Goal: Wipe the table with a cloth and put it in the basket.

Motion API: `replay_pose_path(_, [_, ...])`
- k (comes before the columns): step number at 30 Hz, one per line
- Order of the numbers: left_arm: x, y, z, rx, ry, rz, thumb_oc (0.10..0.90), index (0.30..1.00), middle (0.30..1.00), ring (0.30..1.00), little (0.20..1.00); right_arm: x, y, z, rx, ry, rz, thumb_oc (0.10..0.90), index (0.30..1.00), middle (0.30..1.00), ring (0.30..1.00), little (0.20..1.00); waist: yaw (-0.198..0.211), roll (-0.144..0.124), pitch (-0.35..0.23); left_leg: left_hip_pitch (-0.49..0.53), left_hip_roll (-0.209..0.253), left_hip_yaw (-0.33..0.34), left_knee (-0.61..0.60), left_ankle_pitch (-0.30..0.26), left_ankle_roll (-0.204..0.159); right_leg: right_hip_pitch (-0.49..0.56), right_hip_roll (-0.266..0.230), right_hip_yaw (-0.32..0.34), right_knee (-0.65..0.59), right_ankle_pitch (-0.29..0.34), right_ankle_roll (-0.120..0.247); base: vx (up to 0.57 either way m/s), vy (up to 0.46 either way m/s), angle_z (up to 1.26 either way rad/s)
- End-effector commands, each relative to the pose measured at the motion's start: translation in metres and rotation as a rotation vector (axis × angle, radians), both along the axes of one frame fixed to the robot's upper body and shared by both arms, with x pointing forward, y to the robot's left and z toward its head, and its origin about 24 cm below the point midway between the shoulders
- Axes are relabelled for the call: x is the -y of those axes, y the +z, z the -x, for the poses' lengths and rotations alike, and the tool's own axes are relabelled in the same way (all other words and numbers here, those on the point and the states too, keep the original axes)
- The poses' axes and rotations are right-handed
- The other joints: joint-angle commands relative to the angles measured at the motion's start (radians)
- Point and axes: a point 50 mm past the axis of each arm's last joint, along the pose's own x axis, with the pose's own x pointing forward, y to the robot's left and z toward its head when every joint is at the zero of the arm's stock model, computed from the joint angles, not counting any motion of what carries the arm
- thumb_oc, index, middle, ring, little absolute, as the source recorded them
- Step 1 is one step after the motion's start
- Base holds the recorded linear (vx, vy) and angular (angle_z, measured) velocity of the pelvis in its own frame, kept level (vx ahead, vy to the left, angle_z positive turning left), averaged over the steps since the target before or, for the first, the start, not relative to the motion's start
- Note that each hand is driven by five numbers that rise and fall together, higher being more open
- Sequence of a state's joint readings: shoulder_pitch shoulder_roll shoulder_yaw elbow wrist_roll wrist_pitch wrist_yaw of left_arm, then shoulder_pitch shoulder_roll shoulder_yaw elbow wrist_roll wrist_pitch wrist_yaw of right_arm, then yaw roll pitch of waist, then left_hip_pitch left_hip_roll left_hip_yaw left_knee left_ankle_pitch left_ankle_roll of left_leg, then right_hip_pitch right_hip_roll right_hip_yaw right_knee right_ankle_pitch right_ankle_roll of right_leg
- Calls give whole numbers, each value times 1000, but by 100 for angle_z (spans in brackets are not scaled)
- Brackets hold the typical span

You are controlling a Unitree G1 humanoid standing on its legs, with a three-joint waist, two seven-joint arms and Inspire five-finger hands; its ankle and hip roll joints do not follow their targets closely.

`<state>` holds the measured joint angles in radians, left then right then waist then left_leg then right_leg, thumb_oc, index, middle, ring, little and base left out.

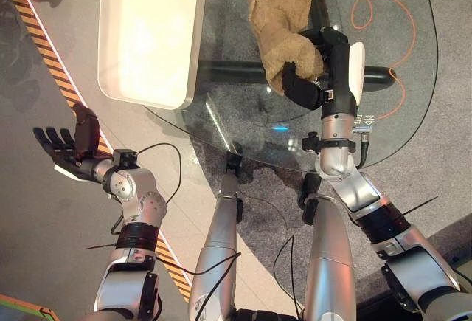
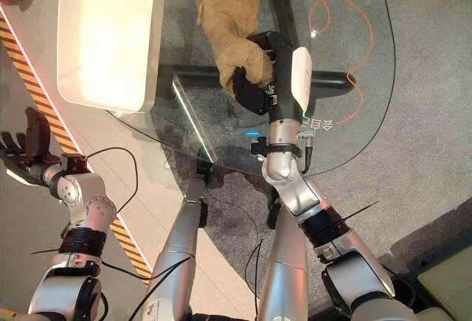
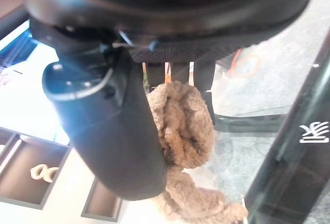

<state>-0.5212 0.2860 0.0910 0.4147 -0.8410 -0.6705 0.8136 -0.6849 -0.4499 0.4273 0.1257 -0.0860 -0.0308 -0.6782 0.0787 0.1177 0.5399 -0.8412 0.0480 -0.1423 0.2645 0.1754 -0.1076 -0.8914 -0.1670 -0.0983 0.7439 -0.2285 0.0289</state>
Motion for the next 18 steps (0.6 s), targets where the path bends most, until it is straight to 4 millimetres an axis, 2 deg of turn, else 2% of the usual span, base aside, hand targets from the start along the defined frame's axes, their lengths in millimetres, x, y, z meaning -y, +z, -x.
replay_pose_path(1, [-9,37,12,200,72,-154,800,900,900,900,900,-24,69,39,407,180,-86,100,300,300,300,200,8,-36,-20,22,-92,114,105,-142,107,47,65,-34,-228,133,-8,0,0,0])
replay_pose_path(9, [13,65,17,314,-29,-306,800,900,900,900,900,-25,78,51,465,228,-68,100,300,300,300,200,8,-44,-20,23,-95,112,111,-148,109,53,69,-36,-233,138,-5,7,-12,0])
replay_pose_path(12, [24,74,14,388,-167,-373,800,900,900,900,900,-26,81,55,484,246,-64,100,300,300,300,200,7,-46,-20,24,-95,113,113,-149,109,55,69,-36,-234,140,-2,0,0,0])
replay_pose_path(13, [32,79,13,433,-263,-405,800,900,900,900,900,-25,83,57,495,255,-61,100,300,300,300,200,6,-47,-20,24,-94,115,113,-149,110,55,69,-37,-235,142,-1,0,0,0])
replay_pose_path(15, [37,81,13,472,-327,-415,800,900,900,900,900,-24,84,59,500,267,-55,100,300,300,300,200,4,-46,-20,23,-94,116,114,-150,111,54,69,-38,-236,145,1,0,0,0])
replay_pose_path(18, [50,82,10,580,-519,-370,800,900,900,900,900,-25,84,64,514,295,-27,100,300,300,300,200,0,-44,-20,26,-93,119,110,-151,113,56,65,-40,-239,150,6,0,0,0])
